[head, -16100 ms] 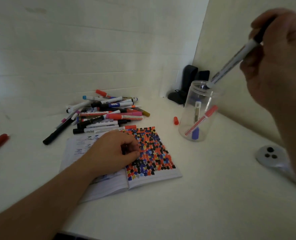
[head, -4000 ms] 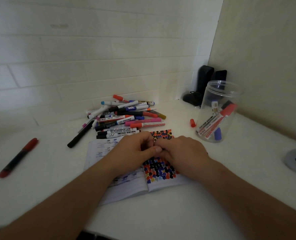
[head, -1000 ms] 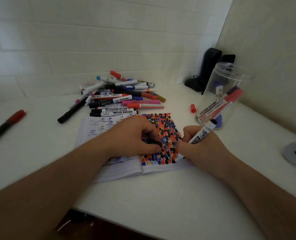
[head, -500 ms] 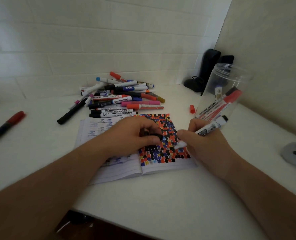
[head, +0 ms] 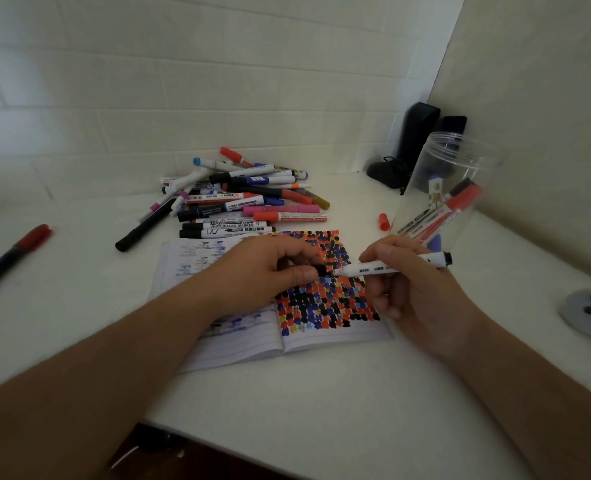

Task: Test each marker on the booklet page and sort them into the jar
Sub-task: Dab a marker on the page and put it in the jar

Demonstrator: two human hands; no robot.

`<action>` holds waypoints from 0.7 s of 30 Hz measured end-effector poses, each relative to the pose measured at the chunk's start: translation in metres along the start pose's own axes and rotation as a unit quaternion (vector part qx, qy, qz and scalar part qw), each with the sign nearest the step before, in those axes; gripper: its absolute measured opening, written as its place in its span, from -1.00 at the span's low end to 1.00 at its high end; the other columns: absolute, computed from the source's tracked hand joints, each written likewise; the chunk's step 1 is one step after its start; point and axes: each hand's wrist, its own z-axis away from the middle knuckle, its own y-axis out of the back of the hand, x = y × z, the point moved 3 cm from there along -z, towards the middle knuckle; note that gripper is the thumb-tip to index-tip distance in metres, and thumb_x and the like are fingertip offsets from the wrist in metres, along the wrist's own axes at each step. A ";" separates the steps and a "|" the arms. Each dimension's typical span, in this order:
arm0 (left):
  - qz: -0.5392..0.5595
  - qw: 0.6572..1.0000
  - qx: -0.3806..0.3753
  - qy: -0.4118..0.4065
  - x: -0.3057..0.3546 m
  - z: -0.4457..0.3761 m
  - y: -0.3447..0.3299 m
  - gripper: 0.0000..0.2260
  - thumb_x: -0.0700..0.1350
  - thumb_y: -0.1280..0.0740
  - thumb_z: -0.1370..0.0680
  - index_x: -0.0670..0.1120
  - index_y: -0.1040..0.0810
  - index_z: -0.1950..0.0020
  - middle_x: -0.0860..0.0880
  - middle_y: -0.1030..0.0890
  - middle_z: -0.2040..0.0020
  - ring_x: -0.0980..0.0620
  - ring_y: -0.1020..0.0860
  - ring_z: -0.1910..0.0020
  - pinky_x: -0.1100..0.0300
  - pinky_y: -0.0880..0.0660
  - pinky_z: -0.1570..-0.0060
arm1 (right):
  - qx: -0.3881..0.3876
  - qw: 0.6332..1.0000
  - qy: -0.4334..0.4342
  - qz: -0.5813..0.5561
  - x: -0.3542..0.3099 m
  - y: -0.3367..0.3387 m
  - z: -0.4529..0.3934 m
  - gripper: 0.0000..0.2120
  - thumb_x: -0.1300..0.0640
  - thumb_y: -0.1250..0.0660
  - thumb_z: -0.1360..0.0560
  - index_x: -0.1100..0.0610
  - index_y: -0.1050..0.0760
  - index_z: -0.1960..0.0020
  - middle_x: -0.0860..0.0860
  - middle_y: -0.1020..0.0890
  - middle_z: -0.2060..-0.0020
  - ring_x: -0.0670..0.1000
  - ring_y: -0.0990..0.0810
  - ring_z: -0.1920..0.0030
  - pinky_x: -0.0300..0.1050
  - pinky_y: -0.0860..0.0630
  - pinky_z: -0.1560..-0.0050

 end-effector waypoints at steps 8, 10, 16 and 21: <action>-0.017 1.000 -0.005 0.005 -0.001 0.000 -0.001 -0.82 0.05 -0.43 -0.59 0.24 -0.66 -0.17 0.24 -0.66 0.02 0.30 -0.60 0.00 0.31 -0.52 -0.03 | -0.004 1.000 -0.029 -0.012 0.001 -0.002 0.001 -0.77 0.02 -0.31 -0.48 0.17 -0.63 0.11 0.13 -0.51 0.42 0.01 -0.46 0.47 -0.24 -0.37 0.53; -0.025 1.000 -0.007 0.003 0.000 0.000 -0.001 -0.82 0.07 -0.42 -0.59 0.25 -0.65 -0.18 0.25 -0.66 0.01 0.32 -0.59 0.00 0.30 -0.52 -0.04 | -0.003 0.999 -0.031 -0.020 0.002 -0.001 -0.001 -0.76 0.02 -0.29 -0.51 0.17 -0.63 0.11 0.13 -0.52 0.42 0.02 -0.45 0.47 -0.23 -0.35 0.53; -0.010 1.000 0.002 0.004 0.001 0.000 -0.001 -0.86 0.05 -0.42 -0.59 0.29 -0.63 -0.11 0.31 -0.64 0.07 0.26 -0.60 0.05 0.27 -0.52 0.02 | -0.041 0.997 -0.058 -0.029 0.006 0.003 -0.002 -0.59 -0.09 -0.20 -0.60 0.15 -0.72 -0.01 0.15 -0.65 0.26 0.07 -0.50 0.32 -0.17 -0.39 0.38; 0.015 1.000 0.014 0.004 0.004 0.001 0.001 -0.82 0.01 -0.40 -0.61 0.33 -0.61 -0.07 0.26 -0.66 0.09 0.11 -0.62 0.08 0.17 -0.58 0.03 | -0.024 0.997 -0.069 -0.027 0.006 0.003 -0.004 -0.62 -0.03 -0.19 -0.60 0.15 -0.73 -0.03 0.19 -0.68 0.19 0.12 -0.49 0.24 -0.09 -0.35 0.26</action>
